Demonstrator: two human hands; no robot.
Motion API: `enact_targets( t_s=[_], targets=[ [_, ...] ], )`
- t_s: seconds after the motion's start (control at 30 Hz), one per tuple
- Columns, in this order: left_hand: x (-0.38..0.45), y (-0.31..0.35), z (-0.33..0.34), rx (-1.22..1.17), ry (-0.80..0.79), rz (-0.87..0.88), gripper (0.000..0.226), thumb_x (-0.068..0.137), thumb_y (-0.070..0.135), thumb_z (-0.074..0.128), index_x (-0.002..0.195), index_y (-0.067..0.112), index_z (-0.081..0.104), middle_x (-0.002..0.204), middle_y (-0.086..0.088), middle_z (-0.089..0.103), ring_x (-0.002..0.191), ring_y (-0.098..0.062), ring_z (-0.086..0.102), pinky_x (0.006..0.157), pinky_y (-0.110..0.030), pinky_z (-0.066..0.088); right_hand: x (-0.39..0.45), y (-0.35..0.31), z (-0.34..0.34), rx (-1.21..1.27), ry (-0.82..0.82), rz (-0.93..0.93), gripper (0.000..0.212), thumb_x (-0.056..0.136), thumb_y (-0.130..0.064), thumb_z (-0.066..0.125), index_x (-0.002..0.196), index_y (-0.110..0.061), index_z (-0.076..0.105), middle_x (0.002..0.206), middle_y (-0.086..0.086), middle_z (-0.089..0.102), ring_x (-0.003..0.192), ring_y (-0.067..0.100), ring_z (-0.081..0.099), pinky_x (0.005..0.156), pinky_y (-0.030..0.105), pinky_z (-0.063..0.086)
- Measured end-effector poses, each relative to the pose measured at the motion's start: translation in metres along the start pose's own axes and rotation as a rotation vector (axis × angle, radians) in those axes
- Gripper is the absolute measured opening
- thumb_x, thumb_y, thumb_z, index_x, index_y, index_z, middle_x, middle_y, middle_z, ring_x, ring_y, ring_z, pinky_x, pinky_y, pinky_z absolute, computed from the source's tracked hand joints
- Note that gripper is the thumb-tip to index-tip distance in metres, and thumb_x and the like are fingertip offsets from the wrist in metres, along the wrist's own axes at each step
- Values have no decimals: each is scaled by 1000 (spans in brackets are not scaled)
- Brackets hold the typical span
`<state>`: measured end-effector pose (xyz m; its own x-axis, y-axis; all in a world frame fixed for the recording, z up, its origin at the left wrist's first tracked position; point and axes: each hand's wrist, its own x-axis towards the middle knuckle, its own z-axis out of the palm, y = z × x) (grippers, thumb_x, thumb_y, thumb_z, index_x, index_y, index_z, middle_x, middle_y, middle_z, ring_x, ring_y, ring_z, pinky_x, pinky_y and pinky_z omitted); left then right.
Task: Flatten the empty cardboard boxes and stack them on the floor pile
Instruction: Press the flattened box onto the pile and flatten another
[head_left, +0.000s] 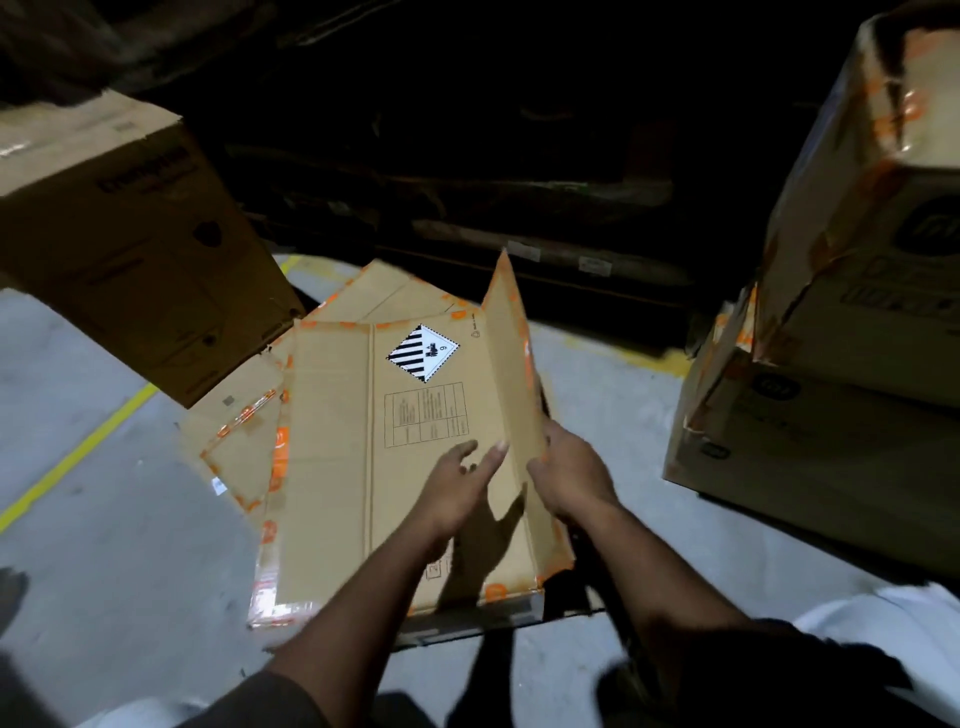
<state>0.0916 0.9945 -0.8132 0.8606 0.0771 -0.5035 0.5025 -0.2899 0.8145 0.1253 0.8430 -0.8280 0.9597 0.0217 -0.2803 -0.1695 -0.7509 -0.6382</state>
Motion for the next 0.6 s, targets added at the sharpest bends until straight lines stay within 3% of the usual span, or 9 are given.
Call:
enact_targets(
  t_s=[0.1,0.17,0.2,0.3,0.37,0.47,0.53,0.57,0.6],
  targets=[
    [3,1,13,-164,-103,-86,93,68,90,59,136,27,58,133,3,64,116,-14,63,103,-49,50,-14,-16,36,173,-70,-64,69,92,-14,50,156,-28,30,144,3,51,130,27,49,105,41,45],
    [13,2,13,-174,-11,-132,88,66,85,67,122,16,68,117,-7,73,102,-20,72,94,-44,57,-24,-21,51,226,-135,-95,79,94,-12,50,160,-29,10,156,1,35,146,24,29,119,42,30],
    [15,5,10,-163,51,-131,72,75,72,69,111,10,71,106,-12,76,92,-23,74,87,-41,59,-29,-21,54,233,-189,-128,83,92,-11,52,161,-27,8,158,-1,30,149,20,22,122,39,23],
    [21,5,-9,-124,200,-88,29,92,27,63,83,1,70,75,-18,71,58,-23,66,54,-30,52,-31,-13,52,508,-408,-173,70,93,-34,60,156,-25,32,158,-7,33,145,10,29,121,37,26],
    [21,-6,-29,-208,192,-86,26,95,14,55,71,4,59,54,-17,53,38,-20,47,41,-23,37,-21,-3,48,733,-523,-63,47,100,-38,54,143,-20,53,148,-7,50,135,6,46,114,32,38],
    [15,-25,-58,-223,219,-74,37,100,24,55,66,15,42,49,-4,33,35,-14,28,45,-21,23,-1,20,54,734,-372,87,35,104,-14,49,137,-14,57,138,3,61,114,6,59,90,20,49],
    [6,-32,-76,-235,242,-71,37,103,30,53,72,12,45,46,3,34,37,-12,26,39,-24,36,3,37,60,603,-312,158,42,101,0,42,138,-13,57,138,2,61,96,4,58,73,16,44],
    [2,-35,-83,-275,259,-91,32,104,31,51,82,8,51,42,6,36,37,-10,28,54,-29,54,2,46,65,515,-324,164,50,97,6,40,139,-17,56,139,-1,59,90,5,57,67,15,42],
    [-2,-38,-89,-302,256,-129,31,105,34,50,99,3,54,38,6,37,34,-7,28,82,-35,58,-1,51,68,423,-353,150,61,92,10,39,140,-23,54,140,-5,55,89,9,58,61,15,43]
  ],
)
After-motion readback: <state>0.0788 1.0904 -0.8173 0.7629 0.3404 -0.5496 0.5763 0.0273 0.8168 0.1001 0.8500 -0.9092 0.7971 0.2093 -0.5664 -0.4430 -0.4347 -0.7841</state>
